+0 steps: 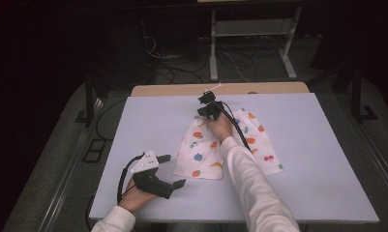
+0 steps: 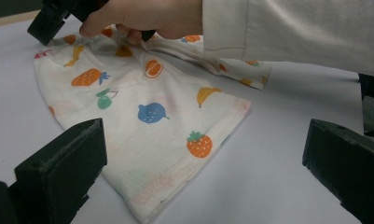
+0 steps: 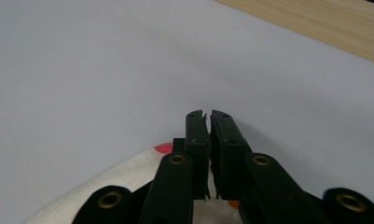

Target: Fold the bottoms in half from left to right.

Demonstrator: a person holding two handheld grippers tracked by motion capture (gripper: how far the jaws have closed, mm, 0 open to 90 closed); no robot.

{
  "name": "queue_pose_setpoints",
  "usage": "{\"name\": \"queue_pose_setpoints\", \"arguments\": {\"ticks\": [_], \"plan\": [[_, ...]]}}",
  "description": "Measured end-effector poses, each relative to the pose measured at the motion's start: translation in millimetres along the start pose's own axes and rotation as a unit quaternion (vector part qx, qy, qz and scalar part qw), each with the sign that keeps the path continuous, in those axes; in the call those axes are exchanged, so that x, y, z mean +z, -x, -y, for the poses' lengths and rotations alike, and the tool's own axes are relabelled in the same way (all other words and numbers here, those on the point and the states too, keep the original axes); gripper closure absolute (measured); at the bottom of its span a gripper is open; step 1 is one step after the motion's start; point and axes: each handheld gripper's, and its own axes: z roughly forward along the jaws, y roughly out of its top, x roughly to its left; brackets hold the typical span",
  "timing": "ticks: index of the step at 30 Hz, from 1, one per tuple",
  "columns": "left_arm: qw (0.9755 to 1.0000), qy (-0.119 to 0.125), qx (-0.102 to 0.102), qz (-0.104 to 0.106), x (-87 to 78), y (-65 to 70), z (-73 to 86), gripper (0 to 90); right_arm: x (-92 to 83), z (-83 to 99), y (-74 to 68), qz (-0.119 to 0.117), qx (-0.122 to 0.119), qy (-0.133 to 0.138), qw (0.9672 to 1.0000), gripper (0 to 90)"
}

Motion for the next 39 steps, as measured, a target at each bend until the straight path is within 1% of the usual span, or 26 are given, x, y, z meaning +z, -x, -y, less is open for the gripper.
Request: {"name": "queue_pose_setpoints", "arguments": {"ticks": [2,3,6,9,12,13,16,18,21,24,28,30,33,36,38,39], "plan": [[1.0000,0.000,0.000,0.000,0.0,-0.1,0.0,0.0,-0.1,-0.1,-1.3,0.005,-0.006,-0.001,1.0000,87.1],[1.0000,-0.001,0.000,-0.001,0.0,-0.1,0.0,0.0,-0.3,-0.1,-1.7,0.003,-0.007,-0.001,1.0000,87.7],[1.0000,-0.002,0.000,-0.002,0.1,-0.1,0.2,0.0,-2.0,-0.4,-2.0,0.003,-0.011,-0.002,0.9999,88.4],[1.0000,-0.006,-0.002,-0.004,0.4,-0.5,0.2,0.0,-5.5,0.5,-2.0,0.002,-0.009,0.005,0.9999,88.6],[0.9999,-0.008,-0.010,-0.009,0.4,-1.6,0.3,0.0,-12.0,2.1,0.4,-0.005,-0.001,0.022,0.9997,88.6],[0.9998,-0.011,-0.011,-0.010,0.6,-1.9,0.3,0.0,-13.7,2.5,1.5,-0.010,0.003,0.024,0.9997,88.7],[0.9997,-0.016,-0.018,-0.009,1.0,-2.4,0.1,0.0,-17.9,4.0,3.5,-0.012,0.004,0.031,0.9994,88.7],[0.9994,-0.019,-0.026,-0.015,0.3,-3.2,-0.8,0.0,-20.5,5.3,4.1,-0.017,0.009,0.035,0.9992,88.6],[0.9989,-0.019,-0.037,-0.023,-1.2,-5.3,-3.1,0.0,-23.4,6.6,3.2,-0.021,0.009,0.040,0.9990,88.6],[0.9979,-0.018,-0.053,-0.034,-3.4,-9.2,-7.3,0.0,-25.9,7.5,1.0,-0.022,0.005,0.041,0.9989,88.6],[0.9964,-0.016,-0.067,-0.050,-3.6,-14.4,-9.9,0.0,-28.2,9.4,-0.1,-0.027,0.006,0.041,0.9988,88.6],[0.9954,-0.024,-0.074,-0.055,-2.8,-17.7,-10.6,0.0,-28.8,10.9,-0.4,-0.027,0.004,0.041,0.9988,88.6],[0.9935,-0.034,-0.089,-0.063,-1.5,-21.3,-11.7,0.0,-29.5,12.2,-0.5,-0.028,0.008,0.040,0.9988,88.6],[0.9911,-0.044,-0.104,-0.071,0.7,-26.7,-12.3,0.0,-29.4,12.6,-1.2,-0.028,0.009,0.040,0.9988,88.6],[0.9893,-0.049,-0.119,-0.068,2.9,-31.3,-11.8,0.0,-29.6,12.6,-1.9,-0.027,0.008,0.041,0.9988,88.6],[0.9887,-0.054,-0.124,-0.065,4.1,-33.3,-11.6,0.0,-29.8,12.6,-2.1,-0.028,0.007,0.042,0.9987,88.6]]}}
